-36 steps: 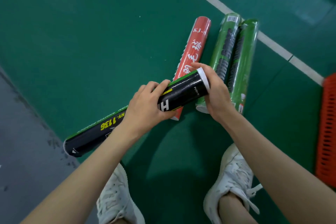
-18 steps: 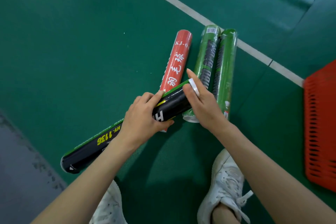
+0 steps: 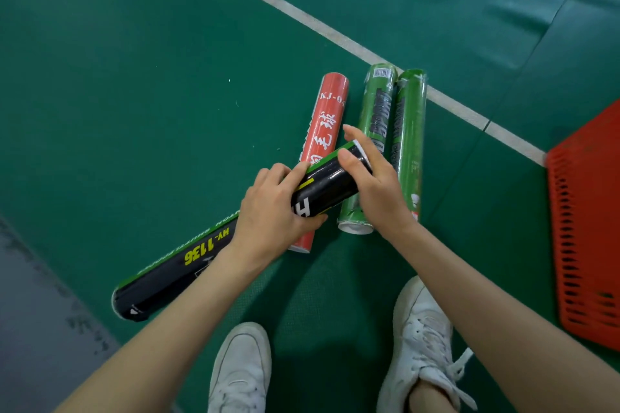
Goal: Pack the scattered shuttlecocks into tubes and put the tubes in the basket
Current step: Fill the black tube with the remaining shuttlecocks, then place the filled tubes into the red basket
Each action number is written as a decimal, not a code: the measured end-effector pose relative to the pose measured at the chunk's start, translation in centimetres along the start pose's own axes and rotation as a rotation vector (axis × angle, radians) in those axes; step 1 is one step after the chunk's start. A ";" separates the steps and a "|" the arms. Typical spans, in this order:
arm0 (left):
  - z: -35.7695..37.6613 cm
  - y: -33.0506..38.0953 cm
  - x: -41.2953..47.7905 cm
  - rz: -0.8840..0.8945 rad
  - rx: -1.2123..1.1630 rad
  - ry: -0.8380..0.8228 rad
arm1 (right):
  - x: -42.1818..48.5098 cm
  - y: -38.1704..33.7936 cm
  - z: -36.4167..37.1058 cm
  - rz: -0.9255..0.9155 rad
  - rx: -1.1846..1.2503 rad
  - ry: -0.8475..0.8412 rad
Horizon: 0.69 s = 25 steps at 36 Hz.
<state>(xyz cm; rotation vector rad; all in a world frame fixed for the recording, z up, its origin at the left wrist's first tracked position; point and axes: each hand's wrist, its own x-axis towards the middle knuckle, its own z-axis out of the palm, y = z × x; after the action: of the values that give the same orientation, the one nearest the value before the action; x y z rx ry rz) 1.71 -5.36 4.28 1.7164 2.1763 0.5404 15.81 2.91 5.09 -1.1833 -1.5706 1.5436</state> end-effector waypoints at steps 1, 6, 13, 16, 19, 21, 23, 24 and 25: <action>-0.3 0.0 0.1 0.003 0.011 -0.005 | 0.0 -0.2 0.1 0.000 -0.008 0.003; -1.8 0.8 0.7 0.023 0.059 -0.059 | 0.5 -1.8 -0.1 -0.008 -0.115 0.041; -3.4 3.5 3.2 0.153 0.189 -0.157 | 0.7 -3.9 -3.6 -0.006 -0.299 0.018; -3.7 5.5 5.2 0.256 0.284 -0.159 | 0.2 -5.1 -6.3 0.064 -0.327 -0.010; -3.9 8.4 7.3 0.330 0.373 -0.193 | 0.0 -5.7 -9.0 0.212 -0.159 0.023; -4.1 10.5 8.4 0.370 0.410 -0.236 | -0.3 -6.2 -10.6 0.392 0.077 0.035; -4.1 12.5 9.1 0.431 0.429 -0.267 | -1.0 -6.2 -12.6 0.530 0.241 -0.009; -4.0 13.4 9.3 0.468 0.436 -0.271 | -1.6 -6.2 -13.5 0.570 0.285 -0.040; -3.9 14.2 9.4 0.502 0.440 -0.265 | -2.2 -6.2 -14.3 0.590 0.315 -0.065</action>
<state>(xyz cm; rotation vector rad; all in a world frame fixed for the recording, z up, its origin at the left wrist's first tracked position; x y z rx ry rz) 9.91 6.35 14.34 2.4279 1.7591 -0.0779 28.60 7.41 13.13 -1.4965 -0.9962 2.1239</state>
